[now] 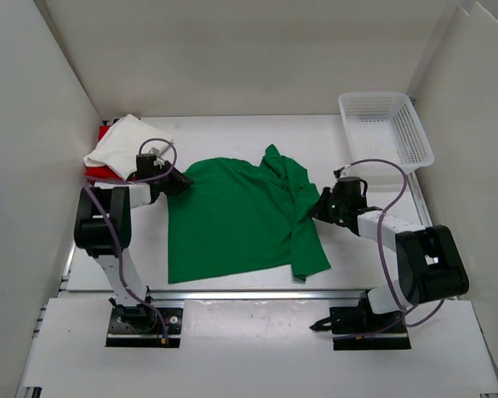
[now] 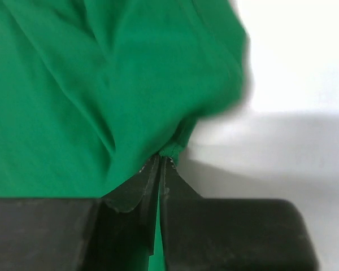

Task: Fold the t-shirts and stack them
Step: Flatten out the tshirt

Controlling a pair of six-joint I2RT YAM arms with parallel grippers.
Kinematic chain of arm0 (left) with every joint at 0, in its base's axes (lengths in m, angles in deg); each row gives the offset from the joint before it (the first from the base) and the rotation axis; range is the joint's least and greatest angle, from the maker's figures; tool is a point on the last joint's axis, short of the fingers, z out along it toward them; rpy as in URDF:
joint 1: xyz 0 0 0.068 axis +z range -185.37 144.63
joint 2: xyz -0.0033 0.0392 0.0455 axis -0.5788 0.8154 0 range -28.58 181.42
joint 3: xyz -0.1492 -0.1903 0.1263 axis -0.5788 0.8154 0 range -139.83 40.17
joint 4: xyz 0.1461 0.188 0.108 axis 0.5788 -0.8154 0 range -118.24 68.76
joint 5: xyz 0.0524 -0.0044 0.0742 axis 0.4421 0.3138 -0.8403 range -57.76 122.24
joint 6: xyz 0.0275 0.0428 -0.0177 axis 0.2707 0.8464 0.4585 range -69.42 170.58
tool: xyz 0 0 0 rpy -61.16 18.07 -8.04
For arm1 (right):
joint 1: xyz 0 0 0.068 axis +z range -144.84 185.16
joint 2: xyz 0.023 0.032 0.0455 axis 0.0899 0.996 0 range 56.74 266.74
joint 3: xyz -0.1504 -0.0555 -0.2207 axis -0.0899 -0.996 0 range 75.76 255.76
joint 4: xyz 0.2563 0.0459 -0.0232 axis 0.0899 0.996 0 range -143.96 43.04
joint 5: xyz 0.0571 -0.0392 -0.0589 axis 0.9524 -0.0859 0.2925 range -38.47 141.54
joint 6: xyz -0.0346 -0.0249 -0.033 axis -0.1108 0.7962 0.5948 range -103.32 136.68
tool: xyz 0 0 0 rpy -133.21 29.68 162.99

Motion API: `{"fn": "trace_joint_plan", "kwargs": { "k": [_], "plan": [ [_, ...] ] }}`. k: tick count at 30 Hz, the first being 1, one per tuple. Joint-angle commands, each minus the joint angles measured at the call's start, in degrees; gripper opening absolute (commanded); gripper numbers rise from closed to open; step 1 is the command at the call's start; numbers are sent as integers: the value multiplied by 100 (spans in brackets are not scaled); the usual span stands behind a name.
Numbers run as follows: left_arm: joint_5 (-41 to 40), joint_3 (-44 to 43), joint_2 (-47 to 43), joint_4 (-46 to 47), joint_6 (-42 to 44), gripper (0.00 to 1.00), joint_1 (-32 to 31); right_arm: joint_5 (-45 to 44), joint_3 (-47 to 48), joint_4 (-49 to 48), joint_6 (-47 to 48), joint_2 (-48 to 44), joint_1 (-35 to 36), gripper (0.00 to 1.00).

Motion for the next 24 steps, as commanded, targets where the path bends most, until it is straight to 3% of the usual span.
{"fn": "trace_joint_plan", "kwargs": {
  "k": [1,5,9,11,13,17,18,21,23,24],
  "plan": [
    [205,-905,556,-161,-47,35,60,432,442,-807,-148,287,-153,0],
    [-207,-2046,1190,-740,313,36,43,162,1109,-623,-113,569,-328,0],
    [291,-2654,1578,-838,103,33,51,-270,1523,-202,-86,736,-723,1],
    [311,-2568,1247,-768,155,33,-10,-297,1402,-182,-139,614,-873,18],
    [-91,-2367,666,-1064,452,36,-369,-333,1287,-271,-209,360,-952,46],
    [-891,-1242,-951,-1022,963,39,-1169,-552,681,-420,-289,-317,-804,53],
    [-1024,-718,-1371,-988,921,40,-1414,-517,454,-542,-315,-579,-716,52],
    [-860,691,-2147,-601,597,42,-1645,-710,-13,-587,-298,-1240,-391,34],
    [-587,1656,-2464,-163,306,41,-1348,-746,-311,-500,-288,-1609,-128,14],
    [-525,1799,-2500,-100,227,41,-1303,-737,-400,-525,-332,-1689,-83,9]
  ]
}}
